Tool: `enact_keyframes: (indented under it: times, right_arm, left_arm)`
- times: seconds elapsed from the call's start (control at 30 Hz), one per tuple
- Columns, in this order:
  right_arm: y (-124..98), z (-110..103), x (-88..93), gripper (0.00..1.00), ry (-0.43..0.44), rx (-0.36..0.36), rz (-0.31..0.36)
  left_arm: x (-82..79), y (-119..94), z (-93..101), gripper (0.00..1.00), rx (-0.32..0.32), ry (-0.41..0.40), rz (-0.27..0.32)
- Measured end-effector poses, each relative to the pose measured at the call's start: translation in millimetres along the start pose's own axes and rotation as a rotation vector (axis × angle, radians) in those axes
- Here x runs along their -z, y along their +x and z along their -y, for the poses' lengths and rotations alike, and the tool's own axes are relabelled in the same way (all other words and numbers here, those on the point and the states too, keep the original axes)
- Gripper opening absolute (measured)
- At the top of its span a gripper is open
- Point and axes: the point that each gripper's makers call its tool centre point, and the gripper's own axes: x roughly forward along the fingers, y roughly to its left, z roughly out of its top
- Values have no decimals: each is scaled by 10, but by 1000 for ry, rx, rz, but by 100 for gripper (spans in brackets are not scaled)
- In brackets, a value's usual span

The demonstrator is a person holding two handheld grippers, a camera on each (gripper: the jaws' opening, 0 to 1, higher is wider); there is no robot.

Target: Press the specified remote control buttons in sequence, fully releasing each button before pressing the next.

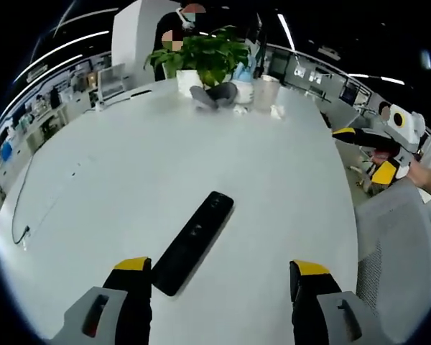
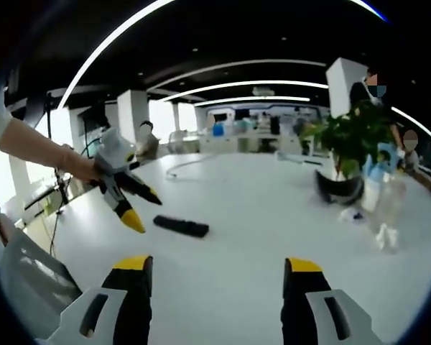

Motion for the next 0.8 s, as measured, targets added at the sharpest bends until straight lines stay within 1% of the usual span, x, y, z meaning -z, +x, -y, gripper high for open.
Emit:
enact_keyframes:
  times: [0.1, 0.17, 0.27, 0.4, 0.47, 0.53, 0.63, 0.7, 0.8]
  right_arm:
    - [5, -5, 13, 73, 0, -1, -8]
    - [9, -26, -5, 73, -2, -7, -1]
    - [14, -52, 5, 70, -10, -19, -12]
    - [20, -63, 8, 69, -15, -23, -17]
    - [21, -68, 19, 69, -12, -26, -24]
    - [23, -77, 19, 69, -4, -30, -24]
    - [25, -82, 31, 68, 5, -33, -29]
    - [23, -75, 37, 68, 3, -30, -32]
    - [24, -84, 39, 67, 5, -36, -32]
  left_arm:
    - [10, 41, -14, 82, 10, 12, -24]
    - [1, 50, -25, 81, 13, 23, -38]
    - [-25, 64, -67, 81, 15, 42, -59]
    - [-50, 99, -129, 80, 7, 50, -75]
    - [-5, 132, -159, 78, 1, 58, -104]
    - [25, 163, -166, 75, 0, 58, -119]
    - [95, 221, -158, 73, 8, 91, -164]
    - [109, 247, -170, 72, 3, 113, -179]
    - [98, 286, -188, 71, 1, 119, -183]
